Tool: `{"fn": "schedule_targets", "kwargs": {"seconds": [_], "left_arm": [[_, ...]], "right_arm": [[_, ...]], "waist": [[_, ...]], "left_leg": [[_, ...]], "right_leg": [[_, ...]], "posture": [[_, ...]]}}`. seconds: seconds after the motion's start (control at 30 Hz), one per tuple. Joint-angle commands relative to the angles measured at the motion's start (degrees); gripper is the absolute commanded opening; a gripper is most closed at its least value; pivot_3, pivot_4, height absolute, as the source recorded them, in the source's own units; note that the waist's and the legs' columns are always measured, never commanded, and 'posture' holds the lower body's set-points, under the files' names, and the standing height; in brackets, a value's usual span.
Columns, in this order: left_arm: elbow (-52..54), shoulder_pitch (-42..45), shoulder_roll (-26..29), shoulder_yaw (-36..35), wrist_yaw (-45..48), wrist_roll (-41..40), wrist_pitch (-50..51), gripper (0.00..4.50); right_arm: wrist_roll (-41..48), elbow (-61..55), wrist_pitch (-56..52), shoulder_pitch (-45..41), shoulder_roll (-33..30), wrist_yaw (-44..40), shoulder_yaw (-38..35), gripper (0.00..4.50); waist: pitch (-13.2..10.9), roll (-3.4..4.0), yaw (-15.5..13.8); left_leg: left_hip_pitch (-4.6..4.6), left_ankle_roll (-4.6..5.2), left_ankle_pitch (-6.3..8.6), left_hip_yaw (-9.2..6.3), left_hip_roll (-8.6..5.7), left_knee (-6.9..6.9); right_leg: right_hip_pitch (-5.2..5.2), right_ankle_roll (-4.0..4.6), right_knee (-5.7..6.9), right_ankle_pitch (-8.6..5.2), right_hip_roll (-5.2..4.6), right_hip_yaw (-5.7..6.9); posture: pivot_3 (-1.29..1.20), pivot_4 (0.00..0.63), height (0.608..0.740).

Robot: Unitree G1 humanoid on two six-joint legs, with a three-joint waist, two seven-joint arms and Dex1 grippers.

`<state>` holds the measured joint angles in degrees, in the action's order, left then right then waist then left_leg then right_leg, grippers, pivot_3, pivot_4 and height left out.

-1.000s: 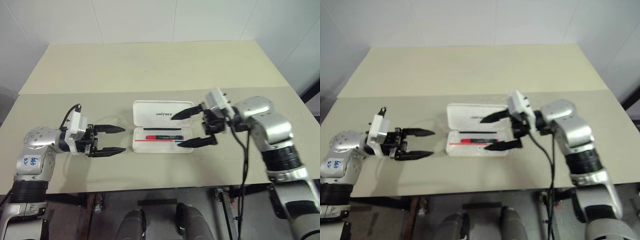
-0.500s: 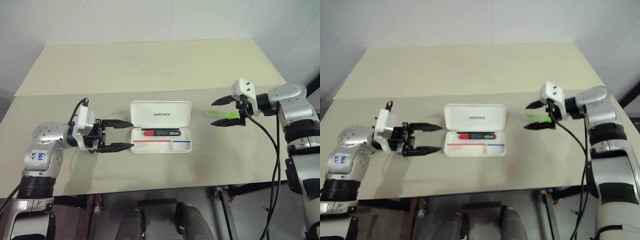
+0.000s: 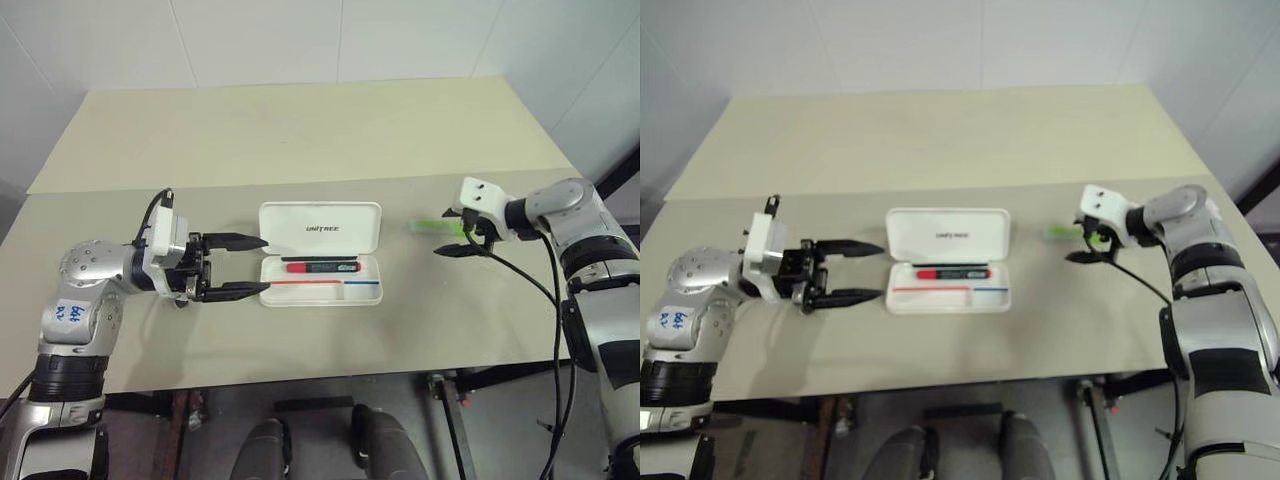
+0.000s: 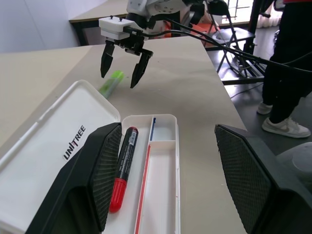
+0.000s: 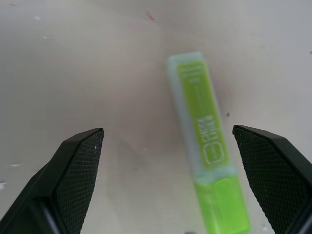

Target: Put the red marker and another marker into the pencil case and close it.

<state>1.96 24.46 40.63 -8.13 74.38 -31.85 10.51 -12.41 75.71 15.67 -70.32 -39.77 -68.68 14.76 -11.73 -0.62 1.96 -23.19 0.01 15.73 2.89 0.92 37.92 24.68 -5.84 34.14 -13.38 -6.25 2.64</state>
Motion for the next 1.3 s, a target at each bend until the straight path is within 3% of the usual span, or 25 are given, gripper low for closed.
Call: {"fn": "schedule_targets", "kwargs": {"seconds": [0.03, 0.57, 1.03, 1.3], "left_arm": [[2.84, -0.6, 0.97, -1.89, -0.84, -1.36, 0.18, 3.18], [4.68, -1.01, 2.2, -3.09, -2.46, -1.44, 0.39, 3.18], [7.21, -2.77, 3.51, -4.38, -3.1, -1.79, 1.19, 3.18], [8.21, -3.44, 4.08, -4.4, -3.25, -1.98, 1.76, 3.18]], "right_arm": [[-1.09, 0.34, -0.93, -2.6, -0.14, 2.16, -1.3, 4.46], [-5.12, 2.32, -8.92, -2.1, 0.98, 10.26, -1.72, 4.46], [-6.04, 2.68, -17.13, -0.45, 0.6, 1.05, -2.04, 4.46], [-6.67, 2.39, -18.38, 0.54, 1.4, -3.66, -1.43, 1.65]], "waist": [[0.0, 0.0, -0.05], [0.0, 0.0, -0.16], [0.01, -0.01, -0.3], [0.02, -0.03, -0.22]], "left_leg": [[0.0, 0.0, 0.0, 0.0, 0.0, 0.0], [0.0, 0.0, 0.0, 0.0, -0.01, 0.01], [0.03, 0.02, 0.0, -0.04, -0.01, 0.02], [0.06, 0.02, 0.01, -0.04, -0.01, 0.02]], "right_leg": [[0.0, 0.0, 0.0, 0.0, 0.0, 0.0], [-0.02, 0.0, 0.21, 0.0, 0.0, 0.0], [-0.08, 0.0, 0.22, 0.0, 0.02, 0.01], [-0.09, 0.0, 0.24, 0.0, 0.03, 0.02]], "posture": [[0.0, 0.15, 0.74], [0.0, 0.15, 0.74], [0.0, 0.15, 0.74], [0.0, 0.15, 0.74]]}}
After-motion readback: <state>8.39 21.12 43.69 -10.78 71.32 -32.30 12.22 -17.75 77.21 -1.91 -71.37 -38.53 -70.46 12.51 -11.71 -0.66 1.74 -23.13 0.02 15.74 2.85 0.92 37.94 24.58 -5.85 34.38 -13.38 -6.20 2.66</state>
